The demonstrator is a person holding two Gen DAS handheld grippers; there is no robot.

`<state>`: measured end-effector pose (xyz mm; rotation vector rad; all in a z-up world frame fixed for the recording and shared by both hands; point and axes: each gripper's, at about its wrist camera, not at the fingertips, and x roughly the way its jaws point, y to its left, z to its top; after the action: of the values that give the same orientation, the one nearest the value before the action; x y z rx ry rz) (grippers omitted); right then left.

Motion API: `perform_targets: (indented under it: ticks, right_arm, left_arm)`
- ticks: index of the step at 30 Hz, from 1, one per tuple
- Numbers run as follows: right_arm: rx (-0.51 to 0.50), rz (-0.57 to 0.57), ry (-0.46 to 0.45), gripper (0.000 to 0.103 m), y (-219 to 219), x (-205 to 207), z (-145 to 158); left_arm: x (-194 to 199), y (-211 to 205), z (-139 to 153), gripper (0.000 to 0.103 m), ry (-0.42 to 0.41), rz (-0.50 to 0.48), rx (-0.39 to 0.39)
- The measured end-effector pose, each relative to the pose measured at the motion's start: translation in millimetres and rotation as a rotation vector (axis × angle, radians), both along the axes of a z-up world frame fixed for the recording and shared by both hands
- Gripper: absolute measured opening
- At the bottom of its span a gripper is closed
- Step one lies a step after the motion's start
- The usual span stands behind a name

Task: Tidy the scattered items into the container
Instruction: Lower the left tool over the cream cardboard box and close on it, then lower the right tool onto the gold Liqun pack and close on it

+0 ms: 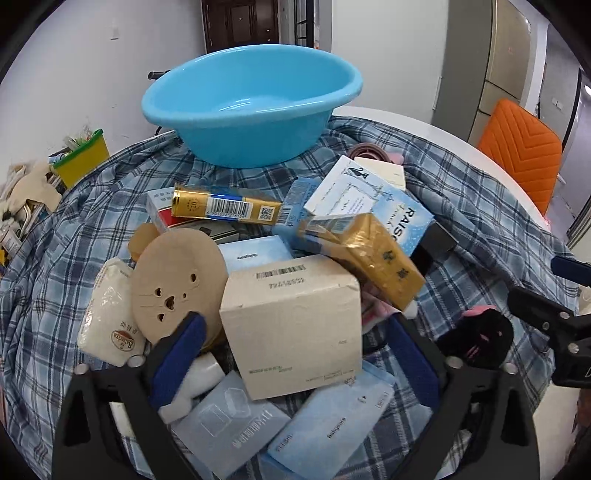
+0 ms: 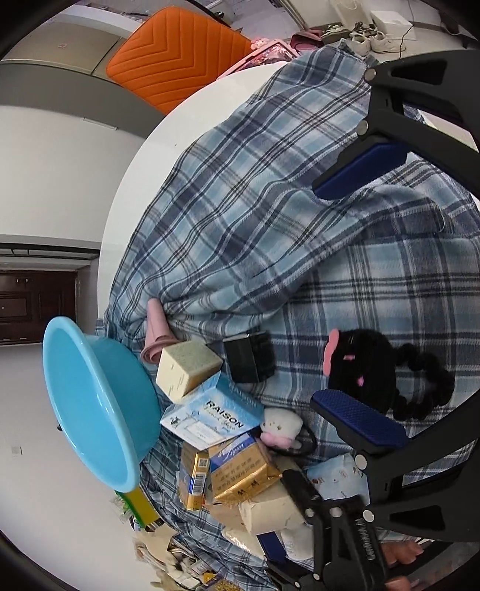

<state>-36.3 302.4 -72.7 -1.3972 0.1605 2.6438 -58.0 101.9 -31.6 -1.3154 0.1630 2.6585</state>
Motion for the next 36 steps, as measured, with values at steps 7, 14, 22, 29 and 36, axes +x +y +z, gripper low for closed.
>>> perform_targets:
  ticks: [7, 14, 22, 29, 36]
  right_arm:
    - [-0.029, -0.015, -0.005, 0.102, 3.2, -0.6, -5.8]
    - [-0.031, 0.005, 0.002, 0.102, -6.3, -1.5, -5.2]
    - [-0.043, 0.048, 0.014, 0.102, -17.0, -2.5, -3.8]
    - [-0.033, 0.115, 0.033, 0.102, -33.8, -11.7, -0.5]
    - [-0.081, 0.185, 0.049, 0.102, -57.6, -16.7, -0.5]
  left_arm:
    - [3.1, -10.9, -2.0, 0.063, -0.017, -0.039, -0.006]
    - [12.4, -26.5, 2.4, 0.062, -0.018, -0.049, 0.036]
    - [30.4, -34.6, 15.0, 0.062, 0.045, -0.051, -0.013]
    - [34.9, -59.5, 32.4, 0.062, 0.076, -0.025, 0.049]
    - [34.9, -86.0, 37.4, 0.062, 0.086, 0.029, 0.072]
